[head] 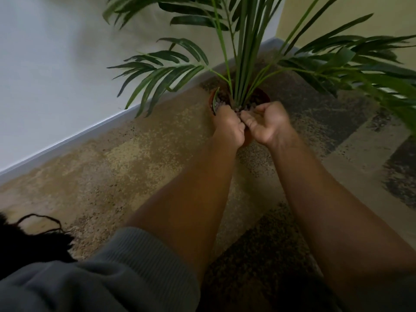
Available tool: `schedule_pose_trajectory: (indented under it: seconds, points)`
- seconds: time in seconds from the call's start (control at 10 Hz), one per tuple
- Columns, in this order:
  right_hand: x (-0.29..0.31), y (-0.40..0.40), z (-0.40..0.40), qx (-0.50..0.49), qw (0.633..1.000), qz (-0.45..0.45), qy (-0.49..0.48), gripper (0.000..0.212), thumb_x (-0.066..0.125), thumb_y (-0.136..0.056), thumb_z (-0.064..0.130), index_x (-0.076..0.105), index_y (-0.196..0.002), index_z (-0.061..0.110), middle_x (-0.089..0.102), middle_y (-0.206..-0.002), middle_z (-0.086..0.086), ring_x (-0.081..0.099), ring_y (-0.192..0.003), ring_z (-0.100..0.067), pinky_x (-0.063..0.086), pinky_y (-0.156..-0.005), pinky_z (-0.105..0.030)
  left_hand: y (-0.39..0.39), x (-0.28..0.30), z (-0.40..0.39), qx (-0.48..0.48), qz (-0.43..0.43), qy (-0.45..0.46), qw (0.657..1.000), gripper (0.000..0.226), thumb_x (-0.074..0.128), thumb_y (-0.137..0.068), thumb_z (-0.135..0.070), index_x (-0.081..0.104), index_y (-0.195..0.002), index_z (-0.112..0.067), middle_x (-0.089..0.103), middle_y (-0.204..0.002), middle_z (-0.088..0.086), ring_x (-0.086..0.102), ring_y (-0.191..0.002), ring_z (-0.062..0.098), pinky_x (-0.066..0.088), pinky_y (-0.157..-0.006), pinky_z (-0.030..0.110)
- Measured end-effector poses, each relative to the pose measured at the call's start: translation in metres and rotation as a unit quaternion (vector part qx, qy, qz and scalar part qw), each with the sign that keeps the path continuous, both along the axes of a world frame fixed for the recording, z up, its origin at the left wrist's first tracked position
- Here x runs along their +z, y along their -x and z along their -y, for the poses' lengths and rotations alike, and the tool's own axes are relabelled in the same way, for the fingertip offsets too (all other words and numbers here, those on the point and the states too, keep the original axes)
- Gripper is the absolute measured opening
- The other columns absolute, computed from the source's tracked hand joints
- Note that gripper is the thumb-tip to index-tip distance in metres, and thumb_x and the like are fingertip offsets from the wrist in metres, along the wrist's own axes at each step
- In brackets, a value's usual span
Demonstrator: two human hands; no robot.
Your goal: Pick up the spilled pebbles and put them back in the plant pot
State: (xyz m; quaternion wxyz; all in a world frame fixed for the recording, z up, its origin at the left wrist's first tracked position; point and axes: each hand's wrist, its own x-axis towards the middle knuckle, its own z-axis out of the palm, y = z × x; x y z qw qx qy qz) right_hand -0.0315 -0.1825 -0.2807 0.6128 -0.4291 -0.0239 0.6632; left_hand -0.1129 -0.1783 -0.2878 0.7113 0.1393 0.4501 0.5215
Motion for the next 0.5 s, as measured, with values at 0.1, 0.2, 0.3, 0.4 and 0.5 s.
schedule_pose_trajectory:
  seconds: [0.1,0.2,0.3,0.4,0.5]
  points:
    - [-0.009,0.001,-0.001,-0.003,1.0,0.013,0.007,0.034,0.034,-0.096,0.003,0.051,-0.122,-0.011,0.055,-0.128,-0.026,0.058,-0.118,-0.032,0.047,-0.105,-0.037,0.003,-0.001,0.007,-0.007,0.011,-0.007,1.0,0.043,0.021,-0.105,-0.02,0.049,-0.13,-0.001,0.061,-0.115,0.018,0.061,-0.097,0.025,0.051,-0.082,0.029]
    - [-0.018,0.002,0.002,-0.009,1.0,0.021,0.017,0.029,0.036,-0.096,0.004,0.055,-0.115,-0.007,0.06,-0.122,-0.022,0.063,-0.112,-0.028,0.052,-0.1,-0.036,0.008,-0.008,0.01,-0.02,0.046,-0.005,0.999,0.045,0.025,-0.105,-0.02,0.039,-0.144,-0.003,0.051,-0.139,0.016,0.054,-0.122,0.024,0.045,-0.104,0.032]
    - [-0.025,0.006,0.008,0.004,0.999,0.038,0.037,0.03,0.038,-0.097,0.008,0.057,-0.117,-0.003,0.066,-0.113,-0.016,0.068,-0.103,-0.024,0.057,-0.092,-0.032,0.011,-0.017,0.012,-0.014,0.043,0.015,0.999,0.045,0.029,-0.104,-0.023,0.036,-0.147,-0.009,0.047,-0.146,0.011,0.048,-0.133,0.023,0.041,-0.109,0.034]
    - [-0.038,0.016,0.014,0.031,0.991,0.106,0.076,0.026,0.041,-0.097,0.013,0.062,-0.11,0.005,0.071,-0.102,-0.01,0.071,-0.091,-0.02,0.059,-0.079,-0.028,0.017,-0.038,0.019,0.017,-0.001,0.017,1.0,0.042,0.037,-0.102,-0.025,0.045,-0.141,-0.012,0.056,-0.137,0.01,0.056,-0.123,0.021,0.047,-0.097,0.029]
    - [-0.059,0.032,0.026,0.064,0.944,0.302,0.115,0.018,0.047,-0.094,0.017,0.065,-0.091,0.012,0.072,-0.099,-0.011,0.068,-0.084,-0.023,0.055,-0.072,-0.033,0.034,-0.065,0.037,0.087,-0.124,0.027,0.988,0.031,0.049,-0.097,-0.021,0.062,-0.123,-0.013,0.07,-0.114,0.008,0.067,-0.101,0.019,0.054,-0.086,0.029]
